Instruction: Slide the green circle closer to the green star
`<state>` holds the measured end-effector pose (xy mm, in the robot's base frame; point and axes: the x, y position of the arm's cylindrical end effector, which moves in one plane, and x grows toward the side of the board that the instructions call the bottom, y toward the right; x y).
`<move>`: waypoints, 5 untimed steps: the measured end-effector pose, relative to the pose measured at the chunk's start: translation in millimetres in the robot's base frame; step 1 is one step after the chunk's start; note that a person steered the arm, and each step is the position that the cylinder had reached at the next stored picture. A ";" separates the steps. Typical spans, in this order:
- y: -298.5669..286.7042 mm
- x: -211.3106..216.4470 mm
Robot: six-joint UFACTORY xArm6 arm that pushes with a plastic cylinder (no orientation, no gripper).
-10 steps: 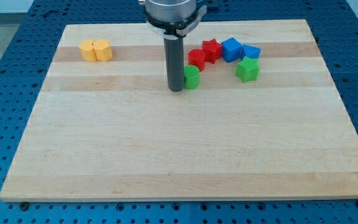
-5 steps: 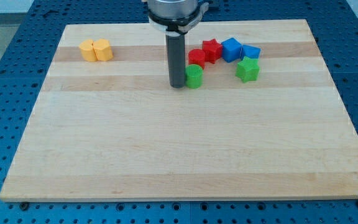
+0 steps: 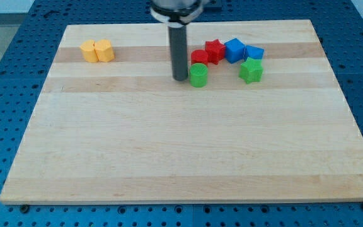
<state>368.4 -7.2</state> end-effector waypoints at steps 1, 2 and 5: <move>40.1 0.0; 63.2 0.0; 14.8 19.1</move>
<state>387.5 7.6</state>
